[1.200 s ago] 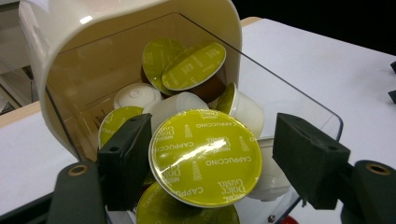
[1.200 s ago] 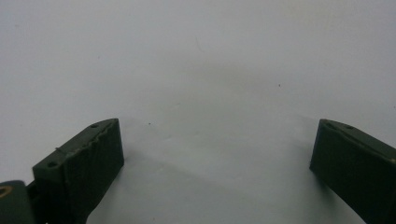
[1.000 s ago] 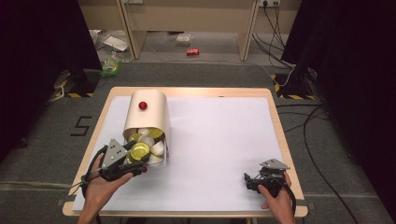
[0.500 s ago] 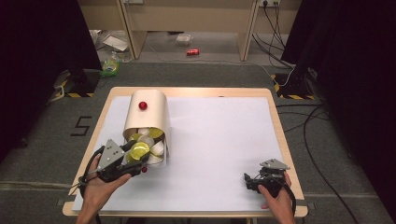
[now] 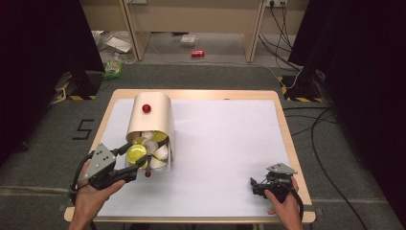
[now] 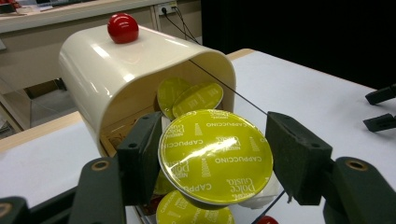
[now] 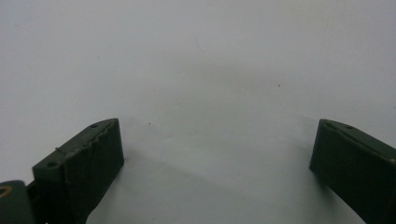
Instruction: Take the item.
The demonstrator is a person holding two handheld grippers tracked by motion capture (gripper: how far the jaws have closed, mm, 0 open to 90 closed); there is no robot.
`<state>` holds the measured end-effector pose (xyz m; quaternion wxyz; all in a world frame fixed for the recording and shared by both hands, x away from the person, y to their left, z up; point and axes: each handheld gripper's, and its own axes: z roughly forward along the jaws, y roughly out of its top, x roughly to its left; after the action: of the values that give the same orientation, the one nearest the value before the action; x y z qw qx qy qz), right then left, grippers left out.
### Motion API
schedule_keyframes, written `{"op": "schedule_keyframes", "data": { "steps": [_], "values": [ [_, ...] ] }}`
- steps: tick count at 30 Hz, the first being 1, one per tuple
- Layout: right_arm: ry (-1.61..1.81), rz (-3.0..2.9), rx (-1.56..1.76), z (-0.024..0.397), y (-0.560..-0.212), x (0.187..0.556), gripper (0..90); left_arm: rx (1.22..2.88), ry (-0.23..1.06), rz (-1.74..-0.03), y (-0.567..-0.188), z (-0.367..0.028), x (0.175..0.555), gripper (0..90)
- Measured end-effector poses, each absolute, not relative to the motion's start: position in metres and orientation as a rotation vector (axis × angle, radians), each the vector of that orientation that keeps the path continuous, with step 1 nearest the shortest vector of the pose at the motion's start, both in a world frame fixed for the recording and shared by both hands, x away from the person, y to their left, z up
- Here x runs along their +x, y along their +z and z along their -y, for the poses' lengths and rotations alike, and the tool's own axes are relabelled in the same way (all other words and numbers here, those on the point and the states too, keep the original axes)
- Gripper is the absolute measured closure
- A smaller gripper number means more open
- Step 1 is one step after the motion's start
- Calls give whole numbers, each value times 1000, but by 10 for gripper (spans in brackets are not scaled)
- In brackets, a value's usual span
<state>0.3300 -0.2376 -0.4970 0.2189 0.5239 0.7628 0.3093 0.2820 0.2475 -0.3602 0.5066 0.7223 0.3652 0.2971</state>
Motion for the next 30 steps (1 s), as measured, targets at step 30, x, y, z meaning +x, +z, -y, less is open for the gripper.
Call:
{"op": "schedule_keyframes", "data": {
  "steps": [30],
  "values": [
    [856, -2111, 1448, 238, -497, 330, 28, 1675, 776, -966, -356, -285, 281, 379]
  ]
}}
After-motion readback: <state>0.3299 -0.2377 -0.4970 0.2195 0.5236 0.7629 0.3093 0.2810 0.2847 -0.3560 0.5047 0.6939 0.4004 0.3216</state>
